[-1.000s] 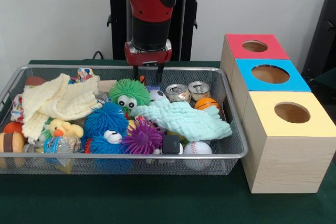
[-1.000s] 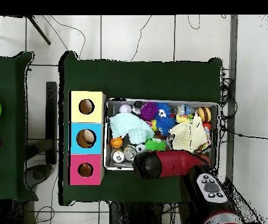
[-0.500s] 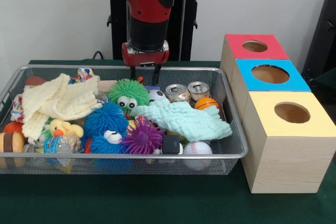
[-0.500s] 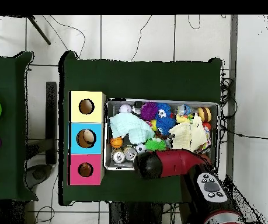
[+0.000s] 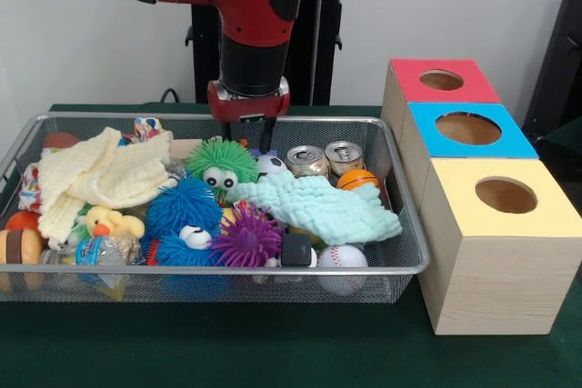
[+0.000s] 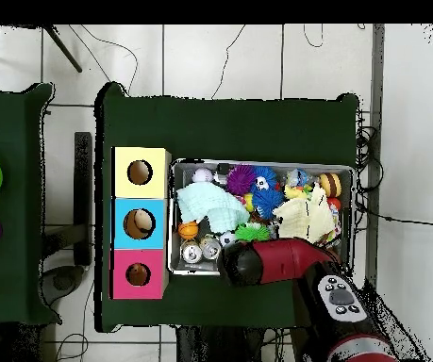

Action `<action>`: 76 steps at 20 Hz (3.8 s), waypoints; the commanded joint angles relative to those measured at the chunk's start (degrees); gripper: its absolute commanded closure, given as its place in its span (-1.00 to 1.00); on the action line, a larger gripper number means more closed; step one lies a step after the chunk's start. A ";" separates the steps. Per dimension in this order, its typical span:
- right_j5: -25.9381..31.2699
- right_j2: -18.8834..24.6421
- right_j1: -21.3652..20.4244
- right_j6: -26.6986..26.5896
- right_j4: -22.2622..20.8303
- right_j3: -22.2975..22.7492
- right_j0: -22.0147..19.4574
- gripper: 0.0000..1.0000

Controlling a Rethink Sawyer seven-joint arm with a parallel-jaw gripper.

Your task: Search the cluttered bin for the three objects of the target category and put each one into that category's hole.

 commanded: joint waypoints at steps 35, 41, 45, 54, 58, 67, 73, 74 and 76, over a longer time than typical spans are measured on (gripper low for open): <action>-0.17 3.57 6.30 -3.46 -13.59 -8.86 -0.25 1.00; 0.72 3.94 6.32 -3.98 -13.14 -8.96 -0.59 1.00; 1.79 4.16 5.33 -3.85 -12.32 -8.53 -0.14 1.00; 6.51 7.61 1.14 -6.13 -8.32 -5.94 -2.15 1.00; 7.88 8.48 0.34 -6.38 -7.95 -5.63 -2.61 1.00; 10.19 10.16 -0.77 -6.22 -7.68 -5.30 -3.49 1.00; 11.36 11.28 -1.35 -6.16 -7.19 -5.11 -4.02 1.00; 11.54 11.46 -1.45 -6.19 -7.06 -5.05 -4.11 1.00; 11.72 11.79 -1.53 -6.25 -6.87 -4.93 -4.37 1.00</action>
